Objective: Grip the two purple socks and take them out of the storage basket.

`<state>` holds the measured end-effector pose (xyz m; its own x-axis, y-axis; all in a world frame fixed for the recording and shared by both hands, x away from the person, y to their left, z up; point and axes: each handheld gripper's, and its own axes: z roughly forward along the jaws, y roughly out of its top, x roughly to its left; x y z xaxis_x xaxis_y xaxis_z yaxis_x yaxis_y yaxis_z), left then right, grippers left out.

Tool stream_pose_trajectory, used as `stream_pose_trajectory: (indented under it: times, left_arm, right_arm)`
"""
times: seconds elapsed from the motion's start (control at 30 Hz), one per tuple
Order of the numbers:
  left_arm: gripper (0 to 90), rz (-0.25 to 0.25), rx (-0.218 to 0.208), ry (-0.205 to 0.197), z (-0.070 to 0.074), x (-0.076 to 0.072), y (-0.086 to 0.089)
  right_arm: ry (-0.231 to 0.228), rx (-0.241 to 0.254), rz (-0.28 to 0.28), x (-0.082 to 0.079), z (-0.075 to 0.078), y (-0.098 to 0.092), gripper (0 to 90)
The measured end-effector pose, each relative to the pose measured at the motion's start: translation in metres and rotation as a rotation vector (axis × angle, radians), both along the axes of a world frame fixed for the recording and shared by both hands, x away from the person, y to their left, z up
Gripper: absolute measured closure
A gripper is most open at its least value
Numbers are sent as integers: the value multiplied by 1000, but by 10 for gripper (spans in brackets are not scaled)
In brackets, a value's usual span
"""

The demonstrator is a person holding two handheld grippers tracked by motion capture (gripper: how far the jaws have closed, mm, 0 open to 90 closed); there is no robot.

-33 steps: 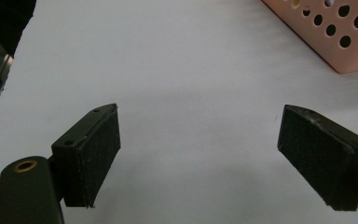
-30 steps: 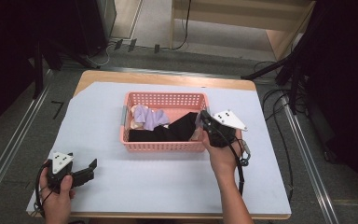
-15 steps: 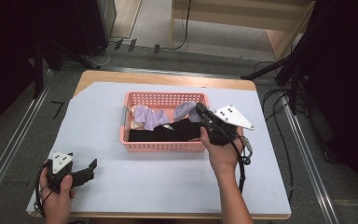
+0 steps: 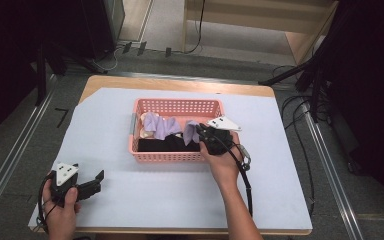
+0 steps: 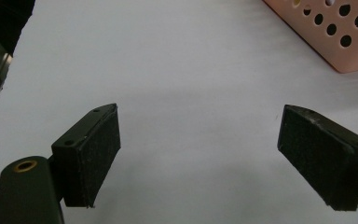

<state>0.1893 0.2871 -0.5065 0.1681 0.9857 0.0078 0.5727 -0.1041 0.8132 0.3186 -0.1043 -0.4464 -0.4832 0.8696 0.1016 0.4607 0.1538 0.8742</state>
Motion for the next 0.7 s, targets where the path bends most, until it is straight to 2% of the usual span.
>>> stream_pose_trajectory:
  times: [0.1, 0.23, 0.33, 0.53, 0.57, 0.6, 0.63, 0.67, 0.7]
  left_arm:
    - [143, 0, 0, 1, 0, 0, 0]
    - [143, 1, 0, 2, 0, 0, 0]
    - [143, 1, -1, 1, 0, 0, 0]
    - [143, -1, 2, 1, 0, 0, 0]
    - [143, -1, 2, 1, 0, 0, 0]
    - [143, -1, 2, 1, 0, 0, 0]
    - [143, -2, 2, 1, 0, 0, 0]
    - [143, -1, 1, 1, 0, 0, 0]
    - [143, -1, 1, 4, 0, 0, 0]
  right_arm:
    - [44, 34, 14, 4, -6, 6, 757]
    - [72, 34, -4, 9, -13, 13, 661]
    - [102, 30, -43, 15, -18, 19, 544]
    - [161, 26, -127, 27, -28, 30, 423]
    - [173, 28, -137, 28, -31, 32, 415]
    - [217, 16, -148, 29, -32, 34, 417]
    - [231, 1, -153, 30, -32, 36, 423]
    - [230, -4, -156, 30, -32, 37, 457]
    - [235, -1, -154, 30, -32, 37, 542]
